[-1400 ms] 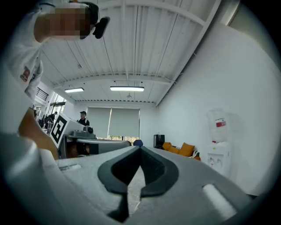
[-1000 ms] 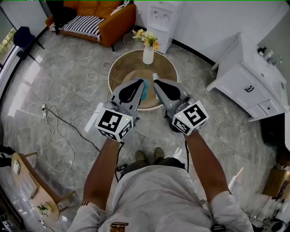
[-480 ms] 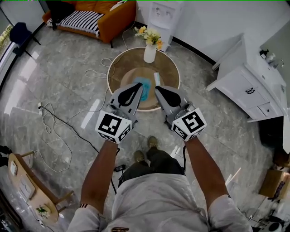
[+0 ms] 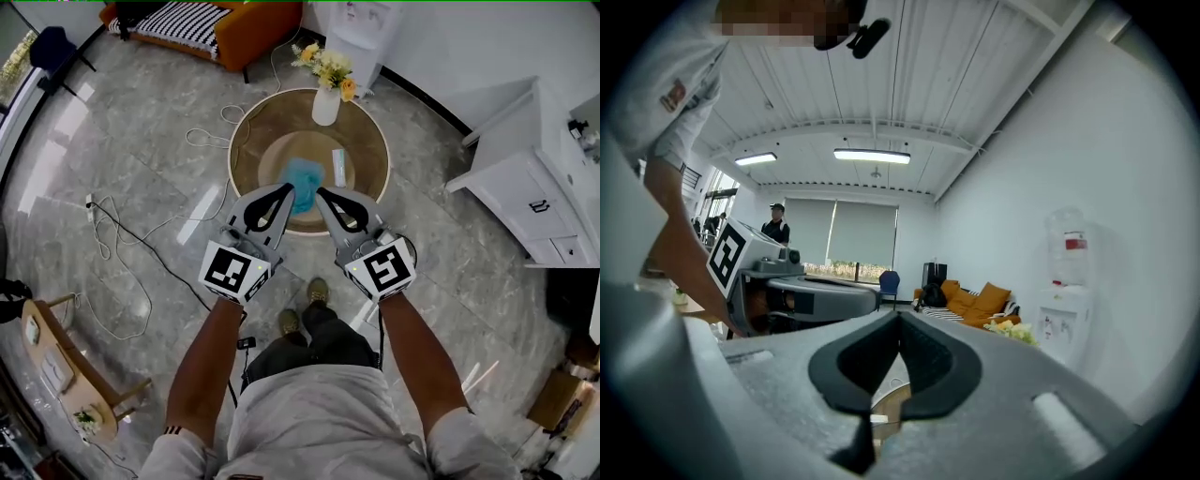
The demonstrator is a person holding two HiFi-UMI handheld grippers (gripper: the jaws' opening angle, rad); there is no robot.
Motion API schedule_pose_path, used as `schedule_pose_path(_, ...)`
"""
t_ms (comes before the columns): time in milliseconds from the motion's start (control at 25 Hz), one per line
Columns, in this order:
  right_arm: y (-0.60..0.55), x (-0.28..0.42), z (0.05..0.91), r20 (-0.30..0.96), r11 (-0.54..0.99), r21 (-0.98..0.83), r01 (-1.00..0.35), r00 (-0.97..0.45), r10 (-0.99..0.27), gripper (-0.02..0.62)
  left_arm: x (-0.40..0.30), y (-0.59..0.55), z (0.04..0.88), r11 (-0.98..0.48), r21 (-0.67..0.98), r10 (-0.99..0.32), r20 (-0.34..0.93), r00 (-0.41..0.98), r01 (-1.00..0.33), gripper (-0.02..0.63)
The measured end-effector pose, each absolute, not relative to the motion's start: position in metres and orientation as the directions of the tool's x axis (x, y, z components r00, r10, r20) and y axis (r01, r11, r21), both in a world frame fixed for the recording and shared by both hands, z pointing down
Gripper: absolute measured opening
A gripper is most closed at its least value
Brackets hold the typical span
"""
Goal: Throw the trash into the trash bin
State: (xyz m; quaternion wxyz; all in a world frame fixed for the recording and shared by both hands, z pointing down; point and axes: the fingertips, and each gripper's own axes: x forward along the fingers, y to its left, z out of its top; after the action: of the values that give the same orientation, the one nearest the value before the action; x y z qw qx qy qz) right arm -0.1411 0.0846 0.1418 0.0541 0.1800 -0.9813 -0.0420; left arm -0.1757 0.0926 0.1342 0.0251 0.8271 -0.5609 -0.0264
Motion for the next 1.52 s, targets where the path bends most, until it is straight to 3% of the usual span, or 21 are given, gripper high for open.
schedule_pose_path(560,0.025,-0.161,0.236,0.185,0.960,0.012,-0.281,-0.943,-0.278,0.002,-0.204,0.033,0.226,-0.245,0.103,-0.962,0.095,0.255,-0.964,0.000)
schedule_pose_path(1520,-0.007,-0.210,0.392,0.361,0.938,-0.014,-0.346,-0.876,-0.318,0.004,-0.251,0.005,0.370,-0.294,0.160,-0.922,0.212,0.324,-0.942,0.000)
